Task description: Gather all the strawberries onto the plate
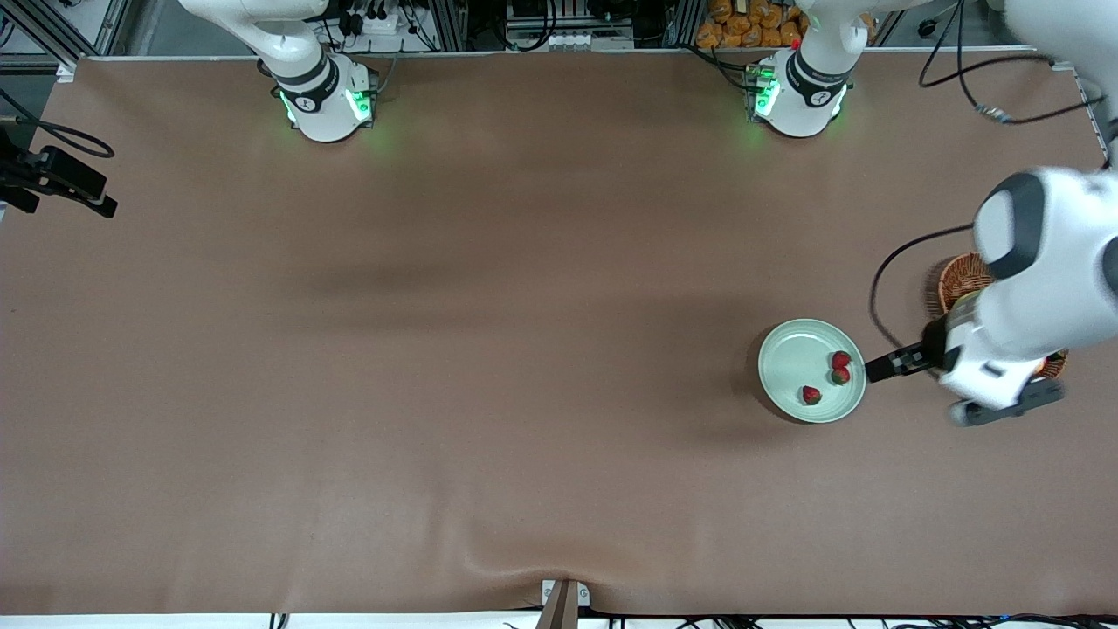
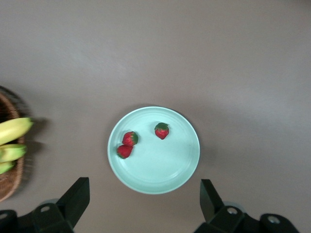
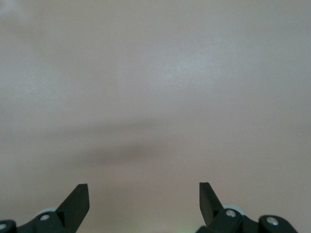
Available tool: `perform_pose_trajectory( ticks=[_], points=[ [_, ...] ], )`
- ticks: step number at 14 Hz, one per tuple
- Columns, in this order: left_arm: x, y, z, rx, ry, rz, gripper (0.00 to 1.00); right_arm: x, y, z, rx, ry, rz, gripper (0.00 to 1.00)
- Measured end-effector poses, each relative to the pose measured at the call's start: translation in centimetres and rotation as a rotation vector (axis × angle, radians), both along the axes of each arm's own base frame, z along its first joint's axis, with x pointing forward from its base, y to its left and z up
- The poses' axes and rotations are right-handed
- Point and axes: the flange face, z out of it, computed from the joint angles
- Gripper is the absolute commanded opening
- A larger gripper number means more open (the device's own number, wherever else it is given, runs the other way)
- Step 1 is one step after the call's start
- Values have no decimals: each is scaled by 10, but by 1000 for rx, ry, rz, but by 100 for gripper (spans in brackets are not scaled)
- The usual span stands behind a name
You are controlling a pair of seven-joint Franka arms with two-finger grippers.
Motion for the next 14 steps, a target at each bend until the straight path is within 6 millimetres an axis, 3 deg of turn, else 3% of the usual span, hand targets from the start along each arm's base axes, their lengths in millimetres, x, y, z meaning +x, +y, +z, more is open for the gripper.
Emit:
perform_pose_trajectory(
  ticks=[3,6,9,14],
  points=[
    [-20,2,68,13,-30,-2,100,0,0,0,1,0,0,100],
    [-48,4,110,29,-18,-53,100,0,0,0,1,-1,1,100],
    [-66,4,132,35,-4,-101,100,0,0,0,1,-1,1,100],
    [-88,-8,148,37,0,-135,100,0,1,0,1,-1,1,100]
  ],
)
